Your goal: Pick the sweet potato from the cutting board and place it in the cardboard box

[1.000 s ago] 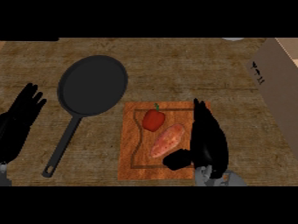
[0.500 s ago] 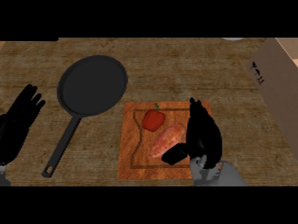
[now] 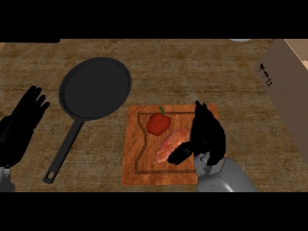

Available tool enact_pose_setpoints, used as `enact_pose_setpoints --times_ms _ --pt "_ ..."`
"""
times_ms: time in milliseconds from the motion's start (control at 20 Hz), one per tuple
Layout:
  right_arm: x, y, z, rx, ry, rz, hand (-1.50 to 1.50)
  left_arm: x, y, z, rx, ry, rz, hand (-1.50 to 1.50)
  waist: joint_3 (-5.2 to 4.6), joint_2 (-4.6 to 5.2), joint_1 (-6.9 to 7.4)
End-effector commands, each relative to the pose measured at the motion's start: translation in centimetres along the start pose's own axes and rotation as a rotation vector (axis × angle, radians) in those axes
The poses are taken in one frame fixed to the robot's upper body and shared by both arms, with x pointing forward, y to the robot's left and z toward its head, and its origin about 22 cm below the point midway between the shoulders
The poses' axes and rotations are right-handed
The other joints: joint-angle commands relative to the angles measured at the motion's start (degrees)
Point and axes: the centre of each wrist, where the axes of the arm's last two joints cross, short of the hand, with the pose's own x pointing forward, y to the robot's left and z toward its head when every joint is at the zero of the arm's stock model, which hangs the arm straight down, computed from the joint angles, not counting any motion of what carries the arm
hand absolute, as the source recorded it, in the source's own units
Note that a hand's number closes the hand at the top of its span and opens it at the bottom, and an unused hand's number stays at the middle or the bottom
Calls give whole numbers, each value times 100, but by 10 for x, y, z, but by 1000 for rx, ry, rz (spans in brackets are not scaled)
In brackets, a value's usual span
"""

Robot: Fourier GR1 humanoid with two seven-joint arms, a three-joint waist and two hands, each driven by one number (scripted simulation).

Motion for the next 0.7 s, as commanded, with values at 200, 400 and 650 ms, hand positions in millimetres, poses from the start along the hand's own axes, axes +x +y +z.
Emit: enact_pose_setpoints --times_ms 200,400,650 --pt "7 21 4 43 219 15 -150 7 0 -4 6 11 6 0 5 2 11" --pt "10 12 -5 67 240 24 -150 8 -2 -1 6 3 -5 0 5 -7 5" --pt "7 25 -7 81 259 36 -150 4 18 -2 11 9 -12 0 2 8 3"
